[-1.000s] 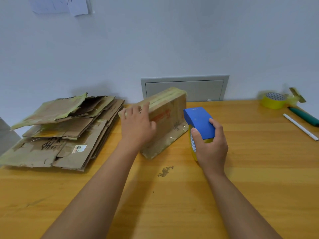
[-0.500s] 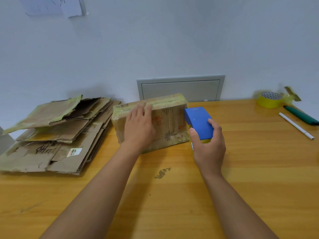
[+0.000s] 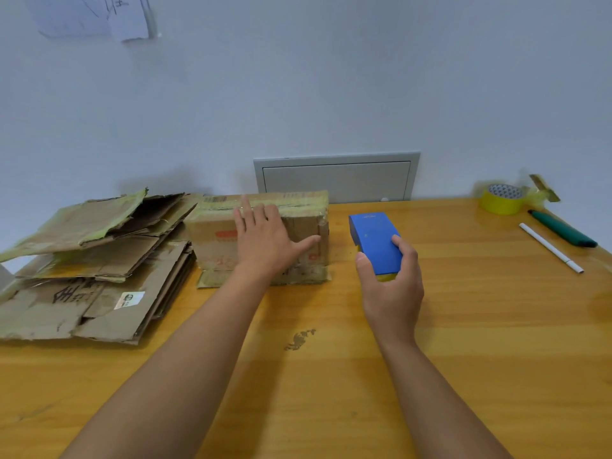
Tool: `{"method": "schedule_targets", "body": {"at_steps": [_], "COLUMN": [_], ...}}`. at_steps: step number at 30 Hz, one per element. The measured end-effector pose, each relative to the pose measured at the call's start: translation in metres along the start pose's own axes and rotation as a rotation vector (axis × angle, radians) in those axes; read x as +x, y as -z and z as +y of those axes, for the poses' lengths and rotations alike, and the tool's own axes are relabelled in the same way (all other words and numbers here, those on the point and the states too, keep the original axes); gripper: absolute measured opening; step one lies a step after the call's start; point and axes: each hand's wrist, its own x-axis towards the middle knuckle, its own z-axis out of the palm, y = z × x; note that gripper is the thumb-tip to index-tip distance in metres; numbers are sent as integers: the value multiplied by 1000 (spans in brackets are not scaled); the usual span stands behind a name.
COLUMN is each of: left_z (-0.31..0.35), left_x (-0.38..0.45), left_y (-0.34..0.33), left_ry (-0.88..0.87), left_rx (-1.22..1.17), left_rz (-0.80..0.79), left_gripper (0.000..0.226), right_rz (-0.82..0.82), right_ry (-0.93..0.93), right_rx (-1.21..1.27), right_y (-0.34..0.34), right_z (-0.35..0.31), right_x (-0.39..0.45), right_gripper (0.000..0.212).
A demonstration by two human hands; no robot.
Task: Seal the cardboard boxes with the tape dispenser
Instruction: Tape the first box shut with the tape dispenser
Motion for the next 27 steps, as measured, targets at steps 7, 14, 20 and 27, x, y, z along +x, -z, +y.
{"method": "schedule_targets", "body": {"at_steps": [7, 14, 20, 27], "left_z": [24, 34, 18, 18], "left_x": [3, 6, -6, -18], "left_y": [-11, -13, -17, -13], "left_ry": [110, 108, -83, -45], "left_rx": [-10, -30, -318, -337], "left_rz": [-55, -38, -6, 55], "left_gripper": [123, 111, 77, 81], "right_rz": [-7, -13, -4, -10], "right_ry": [12, 12, 11, 32], "right_rx": [-11, -9, -5, -9], "right_y": [0, 0, -1, 0], "right_z": [0, 1, 2, 2], "right_x": [0, 1, 2, 1], "right_gripper": [57, 57, 56, 57]}}
